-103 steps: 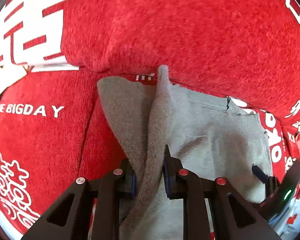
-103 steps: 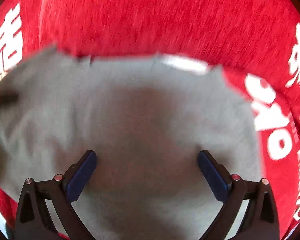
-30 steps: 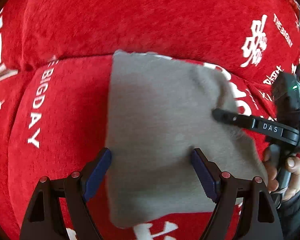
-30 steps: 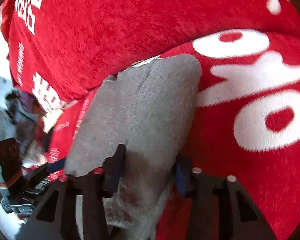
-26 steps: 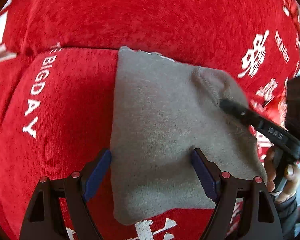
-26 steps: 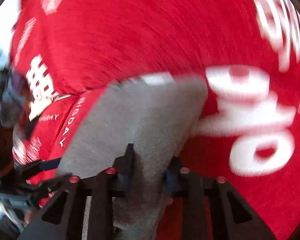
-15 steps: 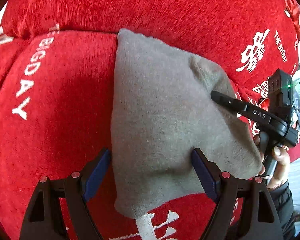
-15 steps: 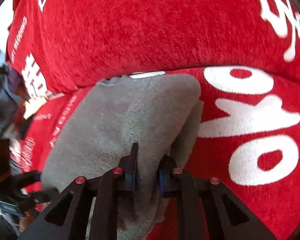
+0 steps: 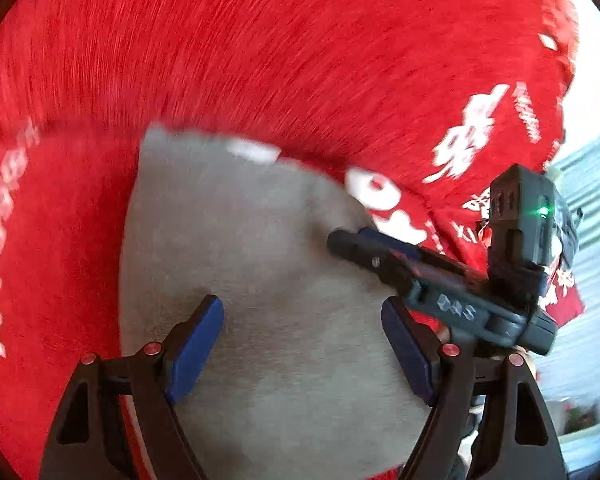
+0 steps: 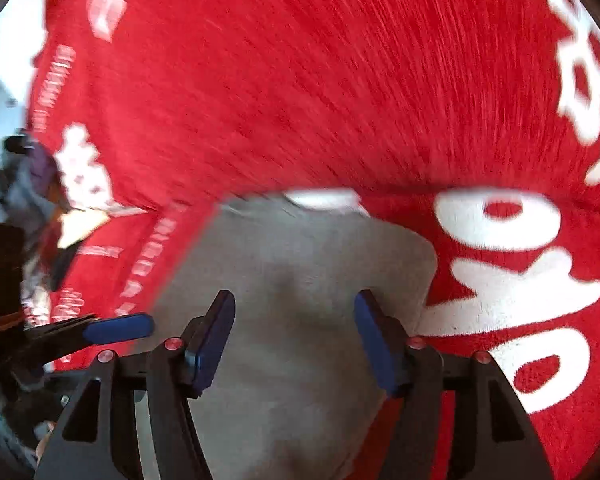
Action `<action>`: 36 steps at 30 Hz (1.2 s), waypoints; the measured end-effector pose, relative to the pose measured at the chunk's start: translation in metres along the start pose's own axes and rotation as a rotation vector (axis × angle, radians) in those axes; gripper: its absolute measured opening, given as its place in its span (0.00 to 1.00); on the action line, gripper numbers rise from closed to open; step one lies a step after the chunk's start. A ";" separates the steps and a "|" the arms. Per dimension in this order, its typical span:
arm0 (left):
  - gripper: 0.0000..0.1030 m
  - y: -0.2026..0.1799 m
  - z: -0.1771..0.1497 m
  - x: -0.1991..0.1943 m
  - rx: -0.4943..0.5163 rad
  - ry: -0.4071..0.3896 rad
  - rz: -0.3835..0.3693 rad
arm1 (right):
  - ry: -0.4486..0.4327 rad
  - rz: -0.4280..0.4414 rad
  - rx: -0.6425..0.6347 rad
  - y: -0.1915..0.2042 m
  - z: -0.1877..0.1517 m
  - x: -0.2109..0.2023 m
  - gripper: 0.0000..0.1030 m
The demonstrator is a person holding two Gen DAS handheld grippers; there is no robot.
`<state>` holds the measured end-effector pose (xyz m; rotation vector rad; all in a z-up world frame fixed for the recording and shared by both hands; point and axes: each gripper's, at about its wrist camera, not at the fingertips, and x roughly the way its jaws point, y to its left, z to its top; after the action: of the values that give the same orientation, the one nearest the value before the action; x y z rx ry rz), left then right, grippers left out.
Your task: Fold small clothes
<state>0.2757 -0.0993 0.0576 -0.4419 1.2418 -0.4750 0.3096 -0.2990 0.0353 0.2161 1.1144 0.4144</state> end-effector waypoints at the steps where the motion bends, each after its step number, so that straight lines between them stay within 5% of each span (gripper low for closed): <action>1: 0.80 0.006 -0.002 0.002 -0.015 -0.002 -0.015 | 0.022 -0.030 0.015 -0.008 -0.001 0.010 0.64; 6: 0.80 -0.002 -0.007 0.002 0.042 -0.023 0.015 | 0.012 -0.025 -0.035 -0.013 -0.002 0.018 0.63; 9: 0.80 -0.008 -0.015 -0.026 0.054 -0.067 0.028 | -0.028 -0.030 -0.011 -0.008 -0.007 -0.010 0.64; 15: 0.80 -0.008 -0.056 -0.060 0.141 -0.078 0.075 | -0.083 0.063 -0.245 0.035 -0.075 -0.092 0.64; 21: 0.80 0.013 -0.070 -0.054 0.106 -0.070 0.142 | -0.127 0.142 -0.266 0.061 -0.130 -0.119 0.64; 25: 0.80 0.020 -0.069 -0.062 0.061 -0.080 0.107 | -0.191 0.139 -0.269 0.071 -0.140 -0.128 0.64; 28: 0.80 0.018 -0.064 -0.063 0.037 -0.081 0.075 | -0.151 0.080 -0.217 0.063 -0.136 -0.112 0.64; 33: 0.80 -0.016 -0.045 -0.043 0.114 -0.030 0.070 | -0.019 0.201 -0.169 0.052 -0.138 -0.079 0.64; 36: 0.80 -0.026 -0.034 -0.022 0.149 0.012 0.130 | 0.040 0.207 -0.158 0.041 -0.146 -0.065 0.63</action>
<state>0.2345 -0.1106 0.0805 -0.2311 1.2291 -0.4562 0.1452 -0.2951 0.0413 0.1843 1.0970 0.6910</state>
